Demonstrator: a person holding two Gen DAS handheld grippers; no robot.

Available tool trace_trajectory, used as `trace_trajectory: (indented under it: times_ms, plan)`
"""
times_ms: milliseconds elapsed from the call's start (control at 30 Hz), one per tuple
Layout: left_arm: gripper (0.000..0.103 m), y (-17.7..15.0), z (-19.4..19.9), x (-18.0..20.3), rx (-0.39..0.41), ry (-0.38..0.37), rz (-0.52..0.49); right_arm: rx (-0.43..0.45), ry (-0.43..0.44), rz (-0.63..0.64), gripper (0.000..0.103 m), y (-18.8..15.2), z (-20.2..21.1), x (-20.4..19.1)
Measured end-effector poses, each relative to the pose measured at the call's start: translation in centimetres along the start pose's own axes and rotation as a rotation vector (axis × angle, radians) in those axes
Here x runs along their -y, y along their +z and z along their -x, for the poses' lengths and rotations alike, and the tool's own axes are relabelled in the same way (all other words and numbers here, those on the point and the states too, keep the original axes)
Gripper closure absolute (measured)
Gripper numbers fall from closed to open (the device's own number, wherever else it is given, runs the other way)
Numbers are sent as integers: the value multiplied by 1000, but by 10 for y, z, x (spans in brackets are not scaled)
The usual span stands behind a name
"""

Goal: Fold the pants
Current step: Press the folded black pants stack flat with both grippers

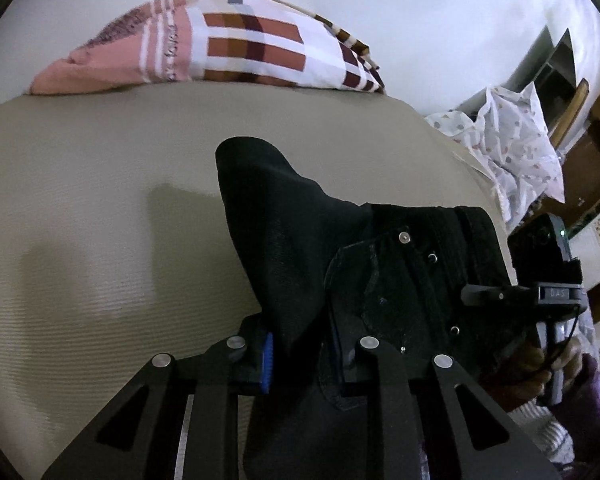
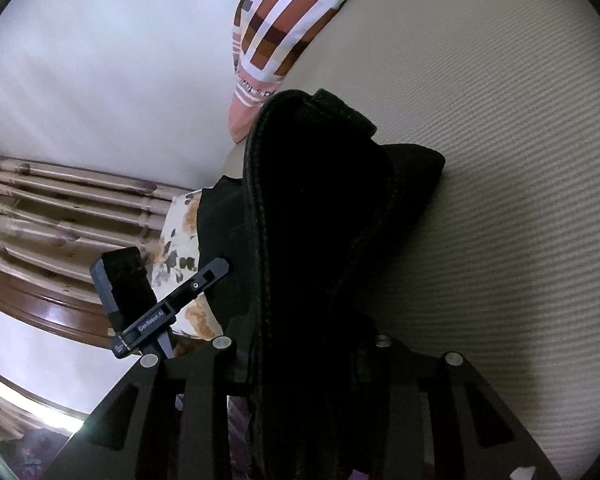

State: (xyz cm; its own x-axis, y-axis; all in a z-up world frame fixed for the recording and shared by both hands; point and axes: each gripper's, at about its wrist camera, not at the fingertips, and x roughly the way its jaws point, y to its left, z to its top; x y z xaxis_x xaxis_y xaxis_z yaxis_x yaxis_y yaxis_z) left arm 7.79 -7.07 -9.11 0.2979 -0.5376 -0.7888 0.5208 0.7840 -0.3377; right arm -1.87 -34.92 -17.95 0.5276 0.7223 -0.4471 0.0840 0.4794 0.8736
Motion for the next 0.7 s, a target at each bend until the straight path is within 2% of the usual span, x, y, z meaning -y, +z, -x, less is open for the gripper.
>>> trace_trajectory:
  times_ms: [400, 700]
  plan:
    - [81, -5, 26, -23, 47, 88, -22, -19, 20, -3, 73, -1, -37, -27]
    - [81, -5, 43, -49, 74, 112, 9, -49, 33, 8, 73, 4, -66, -48]
